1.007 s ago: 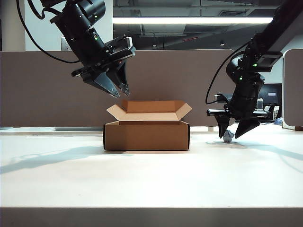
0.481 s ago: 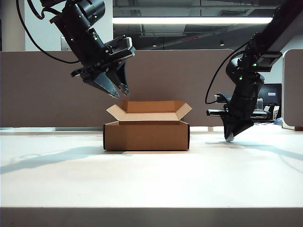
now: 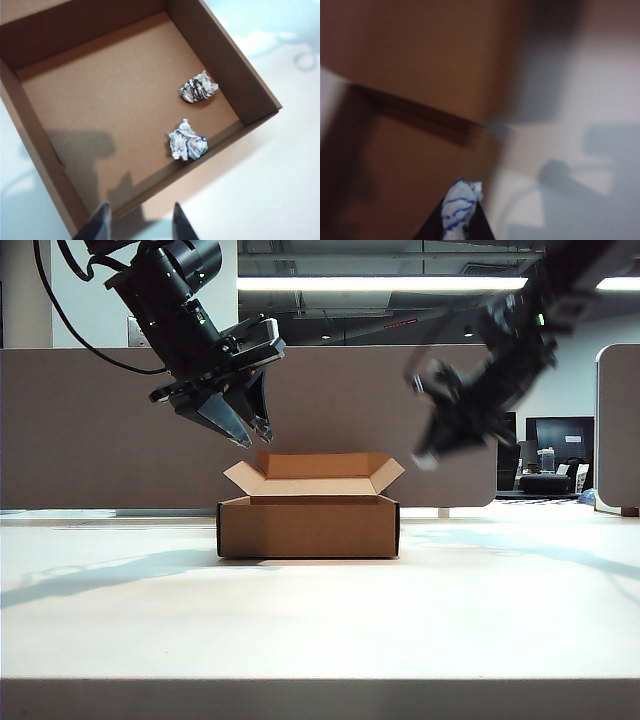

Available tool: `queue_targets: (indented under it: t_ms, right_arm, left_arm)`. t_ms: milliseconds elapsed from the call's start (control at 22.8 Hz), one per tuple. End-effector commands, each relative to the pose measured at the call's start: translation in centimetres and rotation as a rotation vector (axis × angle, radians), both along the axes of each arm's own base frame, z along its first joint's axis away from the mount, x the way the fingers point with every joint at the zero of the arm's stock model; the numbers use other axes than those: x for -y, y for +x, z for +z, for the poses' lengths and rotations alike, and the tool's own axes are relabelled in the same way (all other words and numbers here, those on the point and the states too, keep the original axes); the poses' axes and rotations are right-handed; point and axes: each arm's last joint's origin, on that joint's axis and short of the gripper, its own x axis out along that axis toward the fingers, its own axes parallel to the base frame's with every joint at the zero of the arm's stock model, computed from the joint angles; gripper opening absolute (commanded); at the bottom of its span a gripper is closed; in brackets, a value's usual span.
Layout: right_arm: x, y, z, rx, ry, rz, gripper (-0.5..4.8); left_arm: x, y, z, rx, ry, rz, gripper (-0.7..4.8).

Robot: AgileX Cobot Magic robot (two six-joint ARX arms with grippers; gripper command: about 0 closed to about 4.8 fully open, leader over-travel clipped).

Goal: Pick up all the paper balls on the table and put them in the paper box.

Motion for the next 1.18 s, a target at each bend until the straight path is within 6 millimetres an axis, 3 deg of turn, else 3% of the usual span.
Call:
queue_targets:
  t_ms: [44, 175, 350, 438, 481, 525, 744, 788, 832, 875, 919, 1050, 1138, 1182]
  right_arm:
    - [-3.2, -1.2, 2.0, 0.040, 0.054, 0.107, 0.59]
    - [-7.2, -2.5, 1.9, 0.014, 0.067, 0.228, 0.63]
    - [-10.1, -3.9, 1.2, 0.021, -0.094, 0.283, 0.66]
    - [-11.1, -4.4, 1.0, 0.037, -0.168, 0.296, 1.11]
    - [-11.9, -4.7, 0.9, 0.045, -0.201, 0.307, 1.72]
    - [-12.2, -4.9, 0.9, 0.044, -0.202, 0.313, 1.83]
    - [-12.5, -5.1, 0.9, 0.031, -0.203, 0.322, 1.86]
    - [-12.4, -5.1, 0.8, 0.026, -0.209, 0.318, 1.90]
    - [-12.2, -5.1, 0.8, 0.022, -0.226, 0.299, 2.17]
    - [-11.9, -5.1, 1.0, 0.021, -0.232, 0.289, 2.16]
    - [-11.5, -5.1, 1.3, 0.021, -0.237, 0.277, 2.16]
    - [-10.4, -5.3, 2.6, 0.041, -0.231, 0.256, 2.15]
    - [-9.2, -6.0, 5.0, 0.080, -0.220, 0.227, 1.93]
    - [-8.3, -6.7, 6.9, 0.112, -0.209, 0.204, 1.41]
  left_arm:
    - [0.0, -0.2, 0.7, 0.020, -0.013, -0.001, 1.52]
    - [0.0, -0.2, 0.6, 0.015, -0.010, -0.001, 1.52]
    - [0.0, -0.2, 0.6, 0.013, -0.009, 0.000, 1.52]
    - [0.0, -0.2, 0.6, 0.013, -0.009, 0.000, 1.52]
    - [0.0, -0.2, 0.6, 0.013, -0.009, 0.000, 1.52]
    - [0.0, -0.2, 0.6, 0.013, -0.009, 0.000, 1.52]
    - [0.0, -0.2, 0.7, 0.025, -0.004, -0.008, 1.40]
    - [-0.1, -0.1, 0.7, 0.032, 0.001, -0.012, 1.19]
    - [-0.5, -0.1, 1.0, 0.044, 0.007, -0.002, 0.45]
    - [-0.8, -0.2, 1.3, 0.051, 0.006, 0.009, 0.17]
    - [-1.3, -0.5, 2.3, 0.079, 0.008, 0.032, -0.05]
    - [-2.1, -1.6, 4.6, 0.148, 0.013, 0.073, -0.06]
    - [-2.8, -3.2, 7.3, 0.221, 0.001, 0.090, -0.06]
    - [-3.3, -4.6, 8.9, 0.251, -0.004, 0.100, -0.06]
